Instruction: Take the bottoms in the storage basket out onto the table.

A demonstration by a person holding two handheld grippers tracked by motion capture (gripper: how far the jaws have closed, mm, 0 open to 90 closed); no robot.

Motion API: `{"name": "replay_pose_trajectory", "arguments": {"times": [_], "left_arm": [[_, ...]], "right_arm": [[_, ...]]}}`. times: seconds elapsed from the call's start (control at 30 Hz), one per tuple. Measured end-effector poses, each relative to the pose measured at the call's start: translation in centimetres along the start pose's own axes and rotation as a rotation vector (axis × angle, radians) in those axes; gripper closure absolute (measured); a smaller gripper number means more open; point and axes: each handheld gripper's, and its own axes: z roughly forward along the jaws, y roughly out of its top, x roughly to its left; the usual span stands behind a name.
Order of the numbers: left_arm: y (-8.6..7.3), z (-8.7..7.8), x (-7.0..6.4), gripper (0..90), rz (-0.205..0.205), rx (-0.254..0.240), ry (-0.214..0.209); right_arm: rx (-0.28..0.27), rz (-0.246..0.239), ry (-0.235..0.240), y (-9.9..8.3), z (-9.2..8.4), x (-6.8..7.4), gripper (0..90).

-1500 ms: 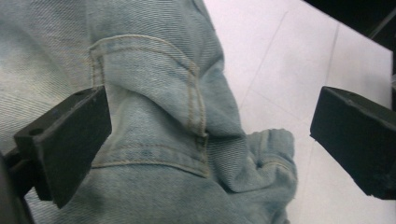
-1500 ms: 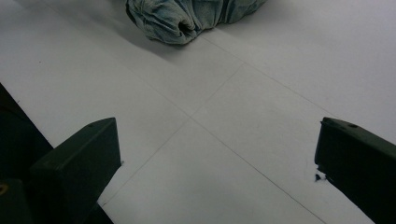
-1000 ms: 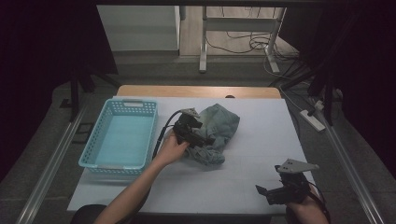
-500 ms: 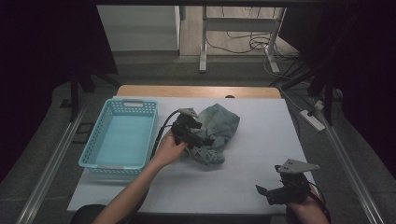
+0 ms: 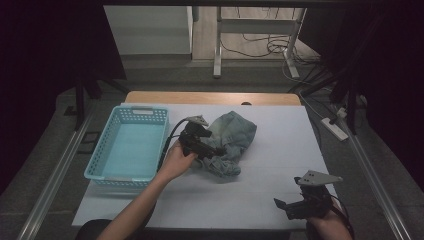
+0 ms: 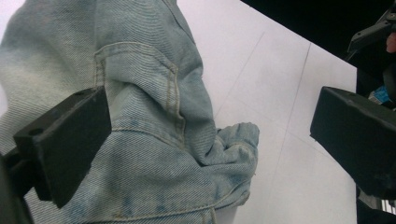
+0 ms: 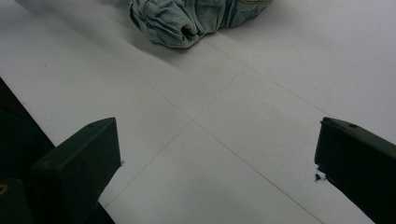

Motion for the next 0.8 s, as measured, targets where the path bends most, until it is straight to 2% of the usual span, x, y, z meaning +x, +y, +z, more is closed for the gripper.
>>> {"name": "replay_pose_trajectory", "arguments": {"times": [0.8], "left_arm": [[-0.2, -1.3, -0.9, 0.0, 0.01, -0.004, 0.011]], "right_arm": [[-0.004, -0.003, -0.001, 0.0, 0.0, 0.0, 0.8]]}}
